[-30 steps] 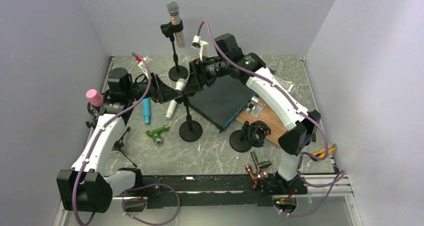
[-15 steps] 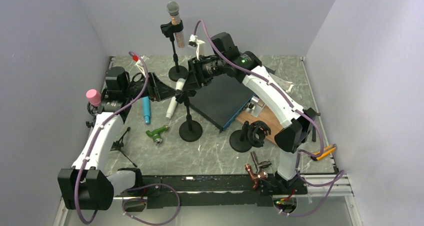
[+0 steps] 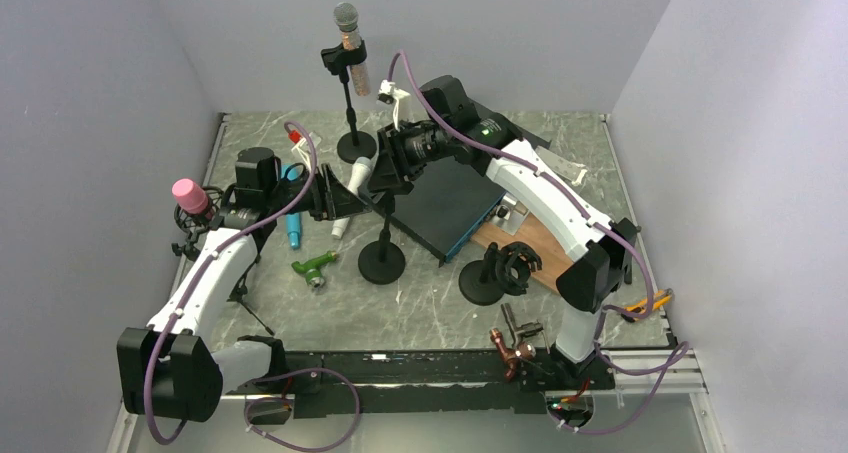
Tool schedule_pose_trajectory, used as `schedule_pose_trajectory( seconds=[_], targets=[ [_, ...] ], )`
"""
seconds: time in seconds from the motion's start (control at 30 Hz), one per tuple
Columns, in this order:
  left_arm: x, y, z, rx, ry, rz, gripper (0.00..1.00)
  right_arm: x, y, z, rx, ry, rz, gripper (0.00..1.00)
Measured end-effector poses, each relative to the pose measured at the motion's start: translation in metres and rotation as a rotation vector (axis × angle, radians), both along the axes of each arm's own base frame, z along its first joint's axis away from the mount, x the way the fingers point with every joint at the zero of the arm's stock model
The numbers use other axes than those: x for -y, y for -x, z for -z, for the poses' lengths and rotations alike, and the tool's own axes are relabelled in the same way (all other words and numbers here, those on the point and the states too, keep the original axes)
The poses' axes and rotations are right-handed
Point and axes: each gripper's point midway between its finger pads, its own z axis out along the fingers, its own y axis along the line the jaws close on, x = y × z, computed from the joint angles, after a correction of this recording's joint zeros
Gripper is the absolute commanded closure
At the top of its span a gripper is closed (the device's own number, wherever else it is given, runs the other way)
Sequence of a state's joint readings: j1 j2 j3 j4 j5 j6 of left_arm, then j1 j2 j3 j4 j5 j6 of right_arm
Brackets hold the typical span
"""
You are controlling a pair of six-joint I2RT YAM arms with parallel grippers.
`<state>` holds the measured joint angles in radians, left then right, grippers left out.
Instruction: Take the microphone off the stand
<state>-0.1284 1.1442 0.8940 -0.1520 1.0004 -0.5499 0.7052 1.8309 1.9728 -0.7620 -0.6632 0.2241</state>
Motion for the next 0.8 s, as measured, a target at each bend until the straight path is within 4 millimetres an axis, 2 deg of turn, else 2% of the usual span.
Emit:
schedule_pose_trajectory(
  seconds=[0.1,0.2,0.23,0.33,0.43,0.63,0.7,0.8],
  targets=[
    [-0.003,0.002,0.013,-0.038,-0.035,-0.010,0.25,0.002,0.006,0.000,0.004,-0.002,-0.006,0.54],
    [-0.004,0.004,0.015,-0.046,-0.052,-0.012,0.21,0.000,0.006,0.000,0.002,0.007,-0.009,0.46],
    [-0.004,0.003,0.013,-0.046,-0.054,-0.013,0.20,-0.001,0.004,0.000,0.002,0.012,-0.005,0.40],
    [-0.004,0.000,-0.004,-0.014,-0.052,-0.020,0.18,-0.004,-0.006,-0.001,-0.003,0.023,0.014,0.26],
    [-0.005,-0.005,-0.030,0.052,-0.048,-0.037,0.15,-0.008,-0.018,-0.012,-0.002,0.000,0.042,0.16],
    [-0.007,0.003,-0.074,0.162,-0.008,-0.070,0.11,0.006,-0.045,-0.052,-0.019,-0.108,0.131,0.07],
    [-0.006,0.006,-0.085,0.177,0.022,-0.068,0.12,0.013,-0.052,-0.059,-0.025,-0.141,0.155,0.07],
    [-0.003,0.003,-0.091,0.166,0.058,-0.061,0.12,0.019,-0.055,-0.059,-0.043,-0.157,0.176,0.07]
  ],
)
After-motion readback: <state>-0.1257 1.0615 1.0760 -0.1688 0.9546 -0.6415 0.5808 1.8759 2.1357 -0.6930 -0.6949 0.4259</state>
